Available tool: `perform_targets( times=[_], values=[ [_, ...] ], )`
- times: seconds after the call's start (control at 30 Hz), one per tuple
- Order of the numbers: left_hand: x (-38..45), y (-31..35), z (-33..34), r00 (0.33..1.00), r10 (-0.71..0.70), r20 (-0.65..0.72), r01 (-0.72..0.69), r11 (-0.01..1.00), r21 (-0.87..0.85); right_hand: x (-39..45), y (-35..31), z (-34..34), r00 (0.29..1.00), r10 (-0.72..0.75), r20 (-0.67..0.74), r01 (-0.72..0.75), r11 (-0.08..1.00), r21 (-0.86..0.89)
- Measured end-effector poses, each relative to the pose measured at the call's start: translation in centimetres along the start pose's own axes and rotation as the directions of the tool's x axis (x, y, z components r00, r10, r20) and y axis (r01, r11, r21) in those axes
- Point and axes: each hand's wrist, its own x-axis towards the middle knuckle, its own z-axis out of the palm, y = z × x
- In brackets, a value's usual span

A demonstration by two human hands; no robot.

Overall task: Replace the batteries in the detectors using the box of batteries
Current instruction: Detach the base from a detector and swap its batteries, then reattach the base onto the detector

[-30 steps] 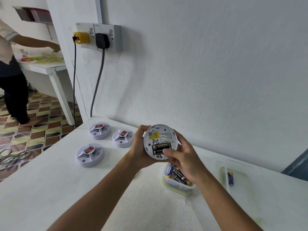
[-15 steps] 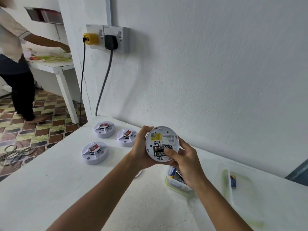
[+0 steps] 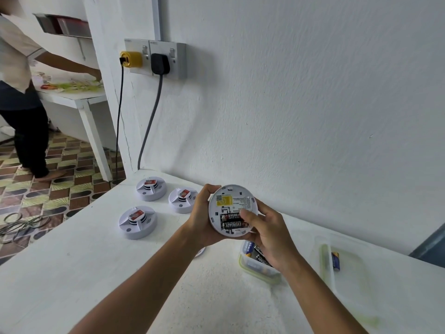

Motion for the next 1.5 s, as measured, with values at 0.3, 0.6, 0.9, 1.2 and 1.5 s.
perform_targets(
  times=[0.3, 0.6, 0.9, 1.2, 1.5],
  values=[
    [-0.9, 0.1, -1.3, 0.999, -0.009, -0.052, 0.007, 0.999, -0.042, 0.0, 0.0, 1.7, 0.999, 0.033, 0.019, -0.034, 0.999, 0.003],
    [-5.1, 1.4, -8.3, 0.981, 0.055, -0.185, -0.081, 0.987, -0.140, 2.3, 4.7, 7.2, 0.984, -0.135, -0.119, 0.044, 0.823, -0.566],
    [-10.1, -1.1, -17.3, 0.986, -0.041, -0.164, 0.009, 0.981, -0.193, 3.4, 11.0, 10.3, 0.994, 0.004, 0.107, 0.106, 0.087, -0.991],
    [-10.5, -1.7, -18.9, 0.997, 0.021, -0.073, -0.040, 0.963, -0.268, 4.2, 10.2, 11.0, 0.998, 0.064, -0.015, -0.027, 0.188, -0.982],
    [-10.3, -1.9, -19.0, 0.998, 0.056, -0.018, -0.058, 0.976, -0.211, 2.5, 7.0, 14.6, 0.970, 0.164, 0.180, 0.024, 0.671, -0.741]
  ],
)
